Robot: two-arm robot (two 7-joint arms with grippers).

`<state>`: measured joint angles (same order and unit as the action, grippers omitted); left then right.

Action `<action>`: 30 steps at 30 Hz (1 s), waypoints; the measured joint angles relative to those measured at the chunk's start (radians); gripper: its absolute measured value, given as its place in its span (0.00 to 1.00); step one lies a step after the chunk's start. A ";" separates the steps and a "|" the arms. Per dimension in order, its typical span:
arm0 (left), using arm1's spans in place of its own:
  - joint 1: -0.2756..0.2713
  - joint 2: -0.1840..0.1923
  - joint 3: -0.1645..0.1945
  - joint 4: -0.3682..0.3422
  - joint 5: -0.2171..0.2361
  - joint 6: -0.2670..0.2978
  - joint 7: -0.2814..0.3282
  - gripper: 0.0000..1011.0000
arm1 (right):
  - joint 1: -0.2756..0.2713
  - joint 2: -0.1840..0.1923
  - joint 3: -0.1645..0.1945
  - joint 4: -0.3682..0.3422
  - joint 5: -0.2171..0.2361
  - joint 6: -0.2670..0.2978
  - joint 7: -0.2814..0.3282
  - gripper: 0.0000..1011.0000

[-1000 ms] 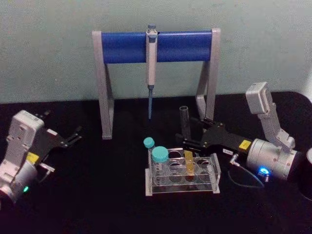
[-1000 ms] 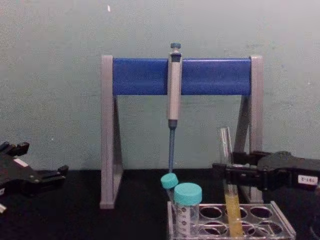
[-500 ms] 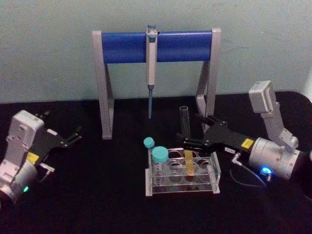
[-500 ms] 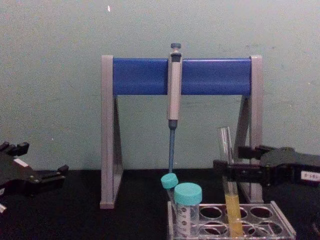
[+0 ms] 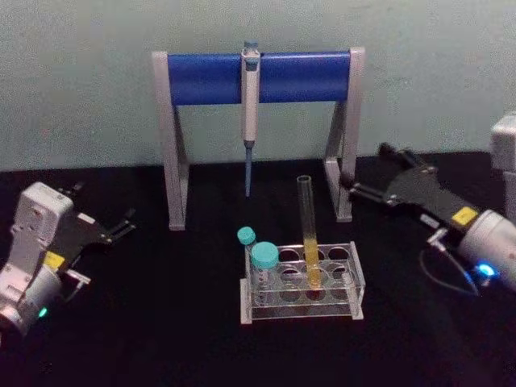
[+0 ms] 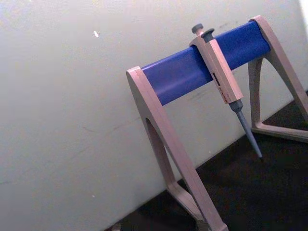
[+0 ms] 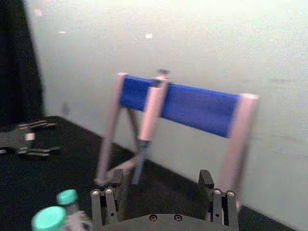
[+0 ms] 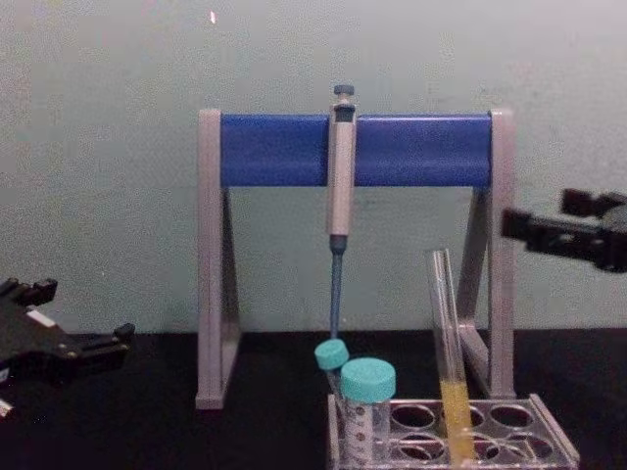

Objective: Pick up the test tube from the test tube rack, shake it, then place it back into the test tube rack.

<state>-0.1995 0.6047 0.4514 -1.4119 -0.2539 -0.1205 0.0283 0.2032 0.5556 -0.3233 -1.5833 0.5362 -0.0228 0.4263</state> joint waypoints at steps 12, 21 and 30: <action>0.000 0.000 0.000 0.000 0.000 0.000 0.000 0.99 | -0.043 -0.024 0.058 -0.003 -0.086 0.190 -0.226 0.99; 0.000 0.000 0.000 0.000 0.000 0.000 0.000 0.99 | -0.029 -0.043 0.031 0.042 -0.141 0.294 -0.259 0.99; 0.000 0.000 0.000 0.000 0.000 0.000 0.000 0.99 | -0.027 -0.044 0.030 0.047 -0.144 0.300 -0.252 0.99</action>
<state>-0.1995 0.6047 0.4514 -1.4120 -0.2539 -0.1205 0.0283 0.1759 0.5118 -0.2935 -1.5360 0.3919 0.2768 0.1740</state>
